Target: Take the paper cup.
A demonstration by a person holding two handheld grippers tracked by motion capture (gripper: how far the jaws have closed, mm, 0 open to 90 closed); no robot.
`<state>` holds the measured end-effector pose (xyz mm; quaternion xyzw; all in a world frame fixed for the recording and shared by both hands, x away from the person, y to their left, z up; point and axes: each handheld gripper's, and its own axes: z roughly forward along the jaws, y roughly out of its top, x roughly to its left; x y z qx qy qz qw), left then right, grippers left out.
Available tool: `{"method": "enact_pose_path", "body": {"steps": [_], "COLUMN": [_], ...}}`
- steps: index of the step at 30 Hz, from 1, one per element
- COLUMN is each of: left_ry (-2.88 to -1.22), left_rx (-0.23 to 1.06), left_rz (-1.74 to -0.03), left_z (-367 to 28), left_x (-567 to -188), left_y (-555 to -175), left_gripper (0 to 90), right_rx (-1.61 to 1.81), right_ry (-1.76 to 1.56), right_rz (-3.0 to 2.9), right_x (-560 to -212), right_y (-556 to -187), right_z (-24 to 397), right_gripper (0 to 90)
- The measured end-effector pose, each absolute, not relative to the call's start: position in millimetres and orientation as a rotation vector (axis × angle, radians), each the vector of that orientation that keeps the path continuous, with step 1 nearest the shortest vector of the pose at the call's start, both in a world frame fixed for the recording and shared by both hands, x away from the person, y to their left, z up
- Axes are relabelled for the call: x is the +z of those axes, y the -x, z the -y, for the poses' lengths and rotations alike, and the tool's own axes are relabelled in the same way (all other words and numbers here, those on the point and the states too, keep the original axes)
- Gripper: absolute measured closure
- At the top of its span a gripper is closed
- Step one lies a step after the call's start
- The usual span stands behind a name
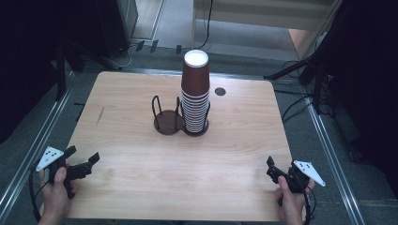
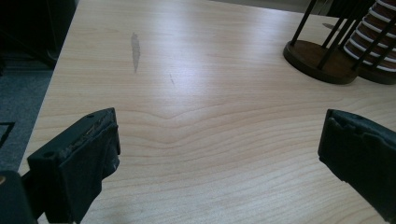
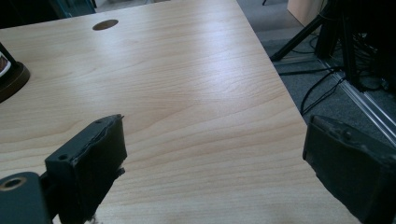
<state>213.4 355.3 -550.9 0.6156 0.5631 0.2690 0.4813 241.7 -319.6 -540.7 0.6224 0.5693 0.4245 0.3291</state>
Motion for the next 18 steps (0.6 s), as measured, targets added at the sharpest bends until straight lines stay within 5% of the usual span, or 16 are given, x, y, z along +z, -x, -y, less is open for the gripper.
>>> {"method": "enact_pose_path", "body": {"steps": [10,18], "left_ry": [-1.519,-1.526], "left_rx": [0.644,0.64], "left_rz": [-1.362,-1.367], "left_z": [-353.9,-353.9], "left_x": [-551.8,-551.8], "left_y": [-216.0,-217.2], "left_gripper": [0.0,0.0], "right_rx": [1.036,1.0], "right_ry": [-1.664,-1.656], "right_rz": [-1.446,-1.42], "right_x": [-541.0,-536.8], "right_y": [-243.5,-243.1], "right_z": [318.3,316.2], "right_gripper": [12.5,8.7]}}
